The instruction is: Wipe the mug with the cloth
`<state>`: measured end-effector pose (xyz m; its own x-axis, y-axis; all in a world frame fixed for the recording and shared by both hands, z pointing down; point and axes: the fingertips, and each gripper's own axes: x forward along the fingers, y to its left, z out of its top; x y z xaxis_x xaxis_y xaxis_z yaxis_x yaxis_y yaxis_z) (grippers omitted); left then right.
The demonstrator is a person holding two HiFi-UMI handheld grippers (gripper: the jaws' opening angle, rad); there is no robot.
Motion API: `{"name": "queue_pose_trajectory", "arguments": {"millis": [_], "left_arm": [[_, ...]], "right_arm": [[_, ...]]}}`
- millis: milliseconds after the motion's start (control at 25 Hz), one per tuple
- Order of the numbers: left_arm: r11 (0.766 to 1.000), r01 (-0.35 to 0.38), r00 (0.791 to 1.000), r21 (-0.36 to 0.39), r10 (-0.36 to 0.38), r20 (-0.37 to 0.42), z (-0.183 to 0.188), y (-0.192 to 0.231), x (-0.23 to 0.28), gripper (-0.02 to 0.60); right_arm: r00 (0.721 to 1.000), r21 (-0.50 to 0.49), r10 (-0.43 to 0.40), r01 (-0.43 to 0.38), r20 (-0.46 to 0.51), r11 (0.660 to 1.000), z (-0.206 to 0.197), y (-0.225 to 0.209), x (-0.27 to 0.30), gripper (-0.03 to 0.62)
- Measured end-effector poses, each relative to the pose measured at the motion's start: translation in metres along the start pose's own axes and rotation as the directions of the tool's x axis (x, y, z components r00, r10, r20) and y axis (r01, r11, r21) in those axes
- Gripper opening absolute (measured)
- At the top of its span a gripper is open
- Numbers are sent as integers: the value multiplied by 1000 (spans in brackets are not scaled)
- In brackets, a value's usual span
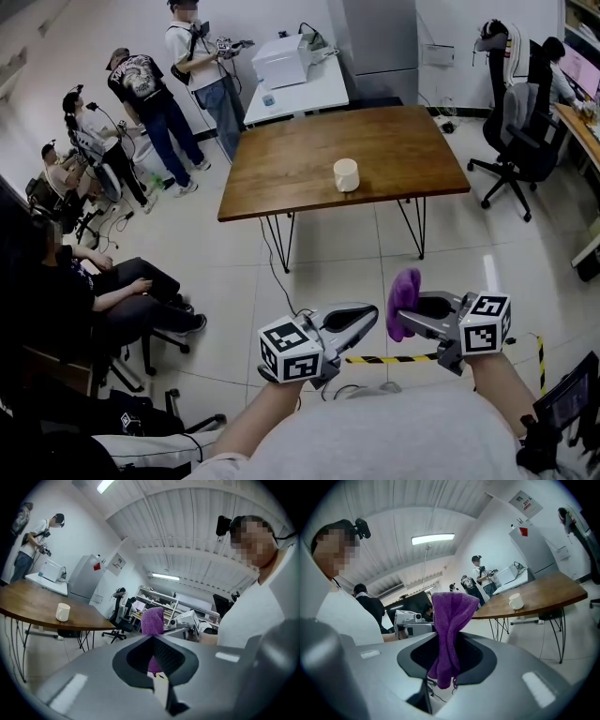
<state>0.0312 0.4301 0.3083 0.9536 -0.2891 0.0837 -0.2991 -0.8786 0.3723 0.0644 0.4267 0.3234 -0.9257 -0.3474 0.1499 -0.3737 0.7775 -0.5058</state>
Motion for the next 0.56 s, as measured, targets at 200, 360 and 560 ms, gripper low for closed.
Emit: {"name": "queue_pose_trajectory", "arguments": {"millis": [200, 360, 560], "left_arm": [[1000, 7, 1000, 7, -7, 0, 13, 6, -4, 0], [1000, 4, 1000, 25, -4, 6, 18, 0, -7, 0], [1000, 12, 1000, 23, -12, 1, 20, -10, -19, 0]], "right_arm": [[1000, 6, 7, -7, 8, 1000, 15, 0, 11, 106], [1000, -2, 11, -11, 6, 1000, 16, 5, 13, 106], [1000, 12, 16, -16, 6, 1000, 15, 22, 18, 106]]}}
